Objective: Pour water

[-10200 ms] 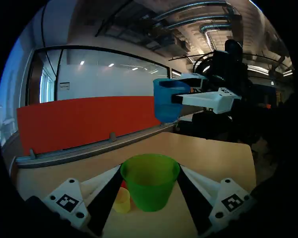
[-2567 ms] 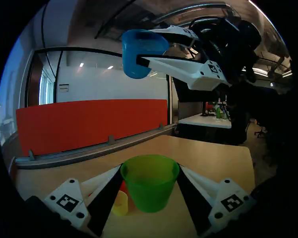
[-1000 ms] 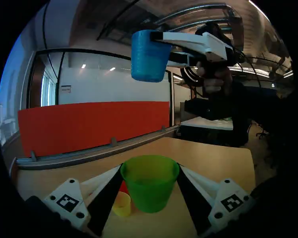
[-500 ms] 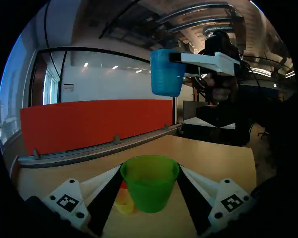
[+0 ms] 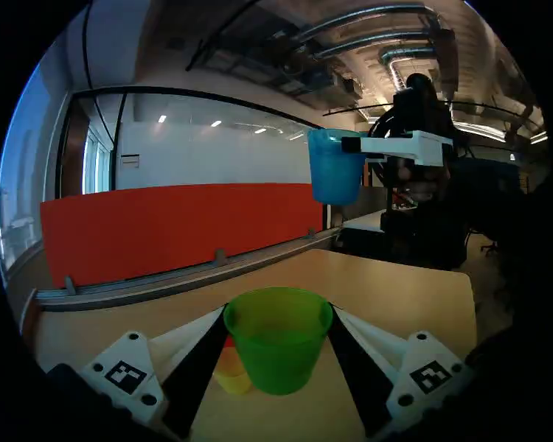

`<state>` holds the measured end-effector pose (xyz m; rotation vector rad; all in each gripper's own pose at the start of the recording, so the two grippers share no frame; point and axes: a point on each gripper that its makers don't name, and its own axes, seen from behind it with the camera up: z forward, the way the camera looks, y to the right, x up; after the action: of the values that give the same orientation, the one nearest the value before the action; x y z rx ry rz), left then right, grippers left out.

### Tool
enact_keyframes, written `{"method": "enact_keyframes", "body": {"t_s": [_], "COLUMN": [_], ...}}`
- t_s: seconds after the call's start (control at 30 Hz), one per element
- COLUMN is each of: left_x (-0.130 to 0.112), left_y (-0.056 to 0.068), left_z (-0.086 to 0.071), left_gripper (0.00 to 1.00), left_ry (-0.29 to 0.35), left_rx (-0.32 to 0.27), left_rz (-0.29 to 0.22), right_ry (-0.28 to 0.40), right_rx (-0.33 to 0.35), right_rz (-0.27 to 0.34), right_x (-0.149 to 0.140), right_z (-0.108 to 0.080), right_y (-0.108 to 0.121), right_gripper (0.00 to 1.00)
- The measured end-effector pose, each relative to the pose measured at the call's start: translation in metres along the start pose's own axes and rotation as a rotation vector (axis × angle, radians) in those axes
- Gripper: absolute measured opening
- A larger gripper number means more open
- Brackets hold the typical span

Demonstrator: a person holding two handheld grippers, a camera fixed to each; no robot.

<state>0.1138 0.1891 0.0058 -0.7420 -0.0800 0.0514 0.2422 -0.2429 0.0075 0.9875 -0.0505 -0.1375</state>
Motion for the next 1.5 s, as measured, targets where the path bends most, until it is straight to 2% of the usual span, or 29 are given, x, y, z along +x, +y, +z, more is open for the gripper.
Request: {"method": "enact_keyframes", "body": {"t_s": [0.27,0.7,1.5], "left_x": [0.001,0.0,-0.025], "left_y": [0.0,0.001,0.0], "left_z": [0.0,0.003,0.005], "left_gripper": [0.89,0.88,0.88], "left_ry": [-0.005,-0.016,-0.105], "left_rx": [0.0,-0.002,-0.018], "left_rz": [0.003,0.006,0.022], "right_ry": [0.001,-0.004,-0.147], "right_rx": [-0.013,-0.002,0.039], "right_rz": [0.024,0.037,0.069], "right_x": [-0.01,-0.019,-0.09], "right_z": [-0.009,-0.008,-0.011], "right_y": [0.004,0.003,-0.005], "right_gripper": [0.91,0.92,0.93]}}
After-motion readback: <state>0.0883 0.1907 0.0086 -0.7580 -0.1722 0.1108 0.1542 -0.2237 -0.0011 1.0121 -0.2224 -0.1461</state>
